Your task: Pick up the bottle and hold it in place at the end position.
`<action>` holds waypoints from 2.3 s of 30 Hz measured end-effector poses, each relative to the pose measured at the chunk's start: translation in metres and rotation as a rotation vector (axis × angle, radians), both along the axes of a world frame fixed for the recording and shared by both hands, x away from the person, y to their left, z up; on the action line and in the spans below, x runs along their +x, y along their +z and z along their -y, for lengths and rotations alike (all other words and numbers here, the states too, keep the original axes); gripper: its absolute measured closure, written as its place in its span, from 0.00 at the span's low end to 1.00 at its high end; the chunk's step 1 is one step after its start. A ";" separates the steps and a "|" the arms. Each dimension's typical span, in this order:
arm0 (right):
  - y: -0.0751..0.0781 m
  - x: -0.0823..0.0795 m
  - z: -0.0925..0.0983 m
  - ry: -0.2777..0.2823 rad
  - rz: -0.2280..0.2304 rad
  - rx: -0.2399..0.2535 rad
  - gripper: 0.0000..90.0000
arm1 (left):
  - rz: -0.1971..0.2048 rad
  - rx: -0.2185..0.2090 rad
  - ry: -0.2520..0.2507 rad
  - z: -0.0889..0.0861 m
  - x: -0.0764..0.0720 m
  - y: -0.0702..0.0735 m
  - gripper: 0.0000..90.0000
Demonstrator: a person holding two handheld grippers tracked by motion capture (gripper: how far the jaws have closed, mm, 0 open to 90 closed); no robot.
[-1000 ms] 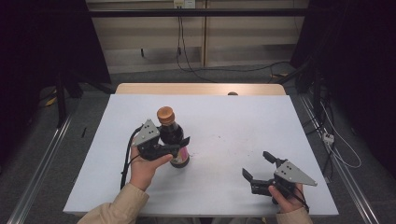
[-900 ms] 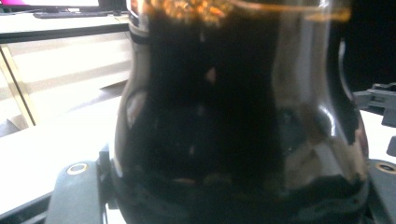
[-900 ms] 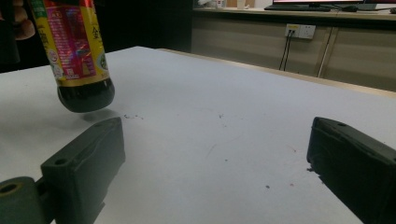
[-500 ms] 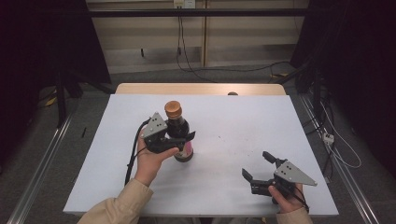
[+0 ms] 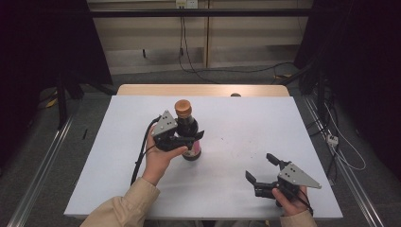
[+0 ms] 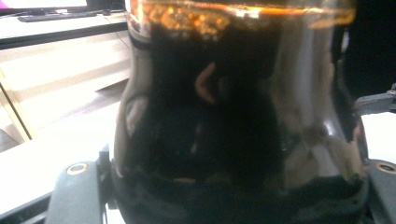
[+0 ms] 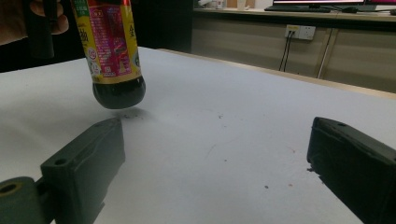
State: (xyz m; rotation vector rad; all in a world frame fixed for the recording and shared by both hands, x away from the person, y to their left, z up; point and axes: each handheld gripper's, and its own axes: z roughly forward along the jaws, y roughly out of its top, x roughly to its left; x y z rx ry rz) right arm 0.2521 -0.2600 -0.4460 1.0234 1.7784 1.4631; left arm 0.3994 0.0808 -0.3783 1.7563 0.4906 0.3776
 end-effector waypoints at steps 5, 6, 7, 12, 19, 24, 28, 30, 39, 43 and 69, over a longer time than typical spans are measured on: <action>0.000 0.000 0.000 0.003 0.000 -0.006 0.04 | -0.003 -0.004 -0.005 0.005 0.004 0.000 0.30; 0.000 0.000 0.000 0.002 0.000 -0.006 0.04 | -0.003 -0.001 -0.006 0.007 0.006 0.000 0.30; 0.000 0.000 0.000 0.002 0.001 -0.006 0.04 | -0.003 -0.001 -0.006 0.007 0.006 0.000 0.30; 0.000 0.000 0.000 -0.001 0.004 -0.007 0.04 | -0.003 0.001 -0.009 0.013 0.010 -0.001 0.30; 0.000 0.000 0.001 -0.005 0.005 -0.005 0.04 | 0.002 0.009 -0.020 0.023 0.016 -0.002 0.30; 0.000 -0.001 0.002 -0.008 0.004 -0.004 0.04 | 0.002 0.013 -0.023 0.026 0.020 -0.002 0.30; 0.000 -0.001 0.001 -0.009 0.005 -0.005 0.04 | 0.000 0.009 -0.023 0.029 0.025 -0.003 0.30; 0.000 -0.001 0.002 -0.005 0.004 -0.009 0.04 | 0.001 0.012 -0.027 0.030 0.029 -0.003 0.30; -0.001 0.000 0.003 -0.010 0.004 -0.003 0.04 | 0.002 0.022 -0.023 0.038 0.039 -0.008 0.30; -0.001 0.000 0.003 -0.007 0.002 -0.003 0.04 | -0.004 0.029 -0.025 0.043 0.042 -0.012 0.30; -0.003 0.000 0.005 -0.010 -0.003 -0.002 0.04 | 0.006 0.046 -0.049 0.055 0.055 -0.019 0.30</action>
